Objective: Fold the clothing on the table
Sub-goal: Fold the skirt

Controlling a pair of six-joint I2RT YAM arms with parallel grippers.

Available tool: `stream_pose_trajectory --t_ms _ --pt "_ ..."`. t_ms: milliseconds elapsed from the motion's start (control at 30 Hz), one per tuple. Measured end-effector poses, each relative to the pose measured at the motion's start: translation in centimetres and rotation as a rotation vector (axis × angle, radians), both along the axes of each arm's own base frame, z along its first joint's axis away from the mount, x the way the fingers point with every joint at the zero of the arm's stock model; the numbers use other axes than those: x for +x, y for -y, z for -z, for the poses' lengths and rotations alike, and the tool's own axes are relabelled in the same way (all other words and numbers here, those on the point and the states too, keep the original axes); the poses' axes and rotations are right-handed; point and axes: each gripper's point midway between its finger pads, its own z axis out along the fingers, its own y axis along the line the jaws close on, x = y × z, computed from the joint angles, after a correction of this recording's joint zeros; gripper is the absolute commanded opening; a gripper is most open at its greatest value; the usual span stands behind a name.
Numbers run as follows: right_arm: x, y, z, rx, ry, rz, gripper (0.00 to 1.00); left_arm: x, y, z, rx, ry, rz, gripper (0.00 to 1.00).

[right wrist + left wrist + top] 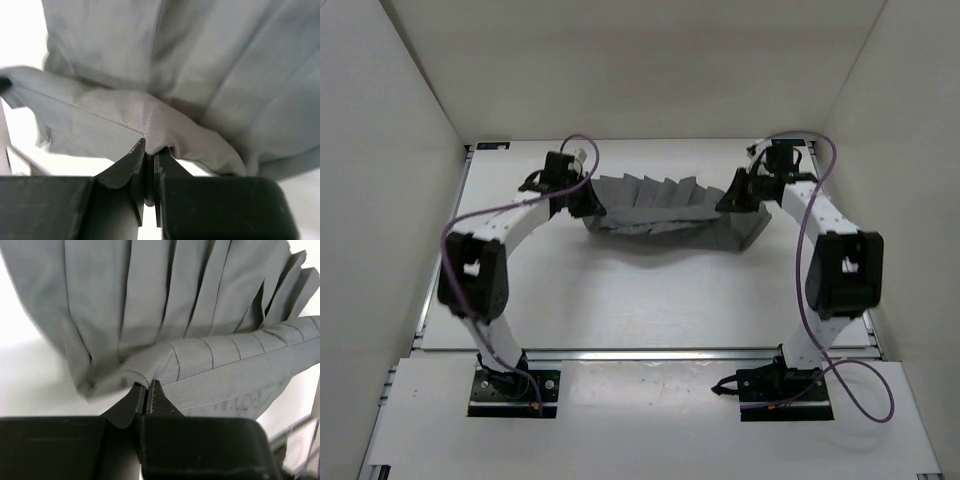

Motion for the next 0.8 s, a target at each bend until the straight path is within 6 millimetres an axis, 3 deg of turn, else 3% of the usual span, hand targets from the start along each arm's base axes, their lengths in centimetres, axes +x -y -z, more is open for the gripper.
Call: stream_pose_trajectory --t_ms 100,167,233,300,367,433,467,500,533,600,667,733,800 --pt "6.8 1.6 -2.5 -0.007 0.053 0.033 0.00 6.5 1.8 -1.0 -0.021 0.035 0.011 0.00" --pt "11.2 2.4 -6.8 -0.018 0.173 0.054 0.00 10.8 2.6 -4.3 -0.038 0.131 0.011 0.00" --pt "13.4 2.9 -12.4 -0.033 0.318 0.061 0.00 13.1 3.0 -9.0 -0.047 0.255 0.014 0.00" --pt "13.8 3.0 -18.3 -0.063 0.486 0.061 0.00 13.7 3.0 -14.7 -0.058 0.408 0.021 0.00" --pt "11.9 2.9 -22.5 -0.108 0.601 0.068 0.00 12.2 2.6 -19.9 -0.055 0.553 0.026 0.00" --pt "8.6 2.5 -24.9 -0.149 0.692 0.072 0.00 8.6 2.0 -23.3 -0.037 0.659 0.024 0.00" --pt "6.4 2.4 -24.8 -0.159 0.712 0.067 0.00 6.6 1.7 -24.4 -0.032 0.702 0.023 0.00" --pt "4.5 2.4 -24.2 -0.157 0.712 0.061 0.00 4.2 1.6 -25.0 -0.034 0.733 0.032 0.00" --pt "2.9 2.8 -22.2 -0.151 0.697 0.057 0.00 2.0 1.7 -24.6 -0.044 0.750 0.047 0.00" --pt "-0.5 3.4 -17.4 -0.121 0.601 0.044 0.00 -2.6 2.4 -21.7 -0.071 0.725 0.099 0.00" --pt "-3.7 3.5 -10.4 -0.108 0.441 0.037 0.00 -6.9 3.1 -15.1 -0.057 0.595 0.155 0.00" --pt "-7.5 2.4 -3.1 -0.107 0.236 0.012 0.00 -10.7 2.8 -7.5 -0.001 0.408 0.193 0.00" --pt "-13.0 1.0 3.0 -0.127 0.024 -0.037 0.00 -14.2 1.6 -2.1 0.069 0.236 0.209 0.00"
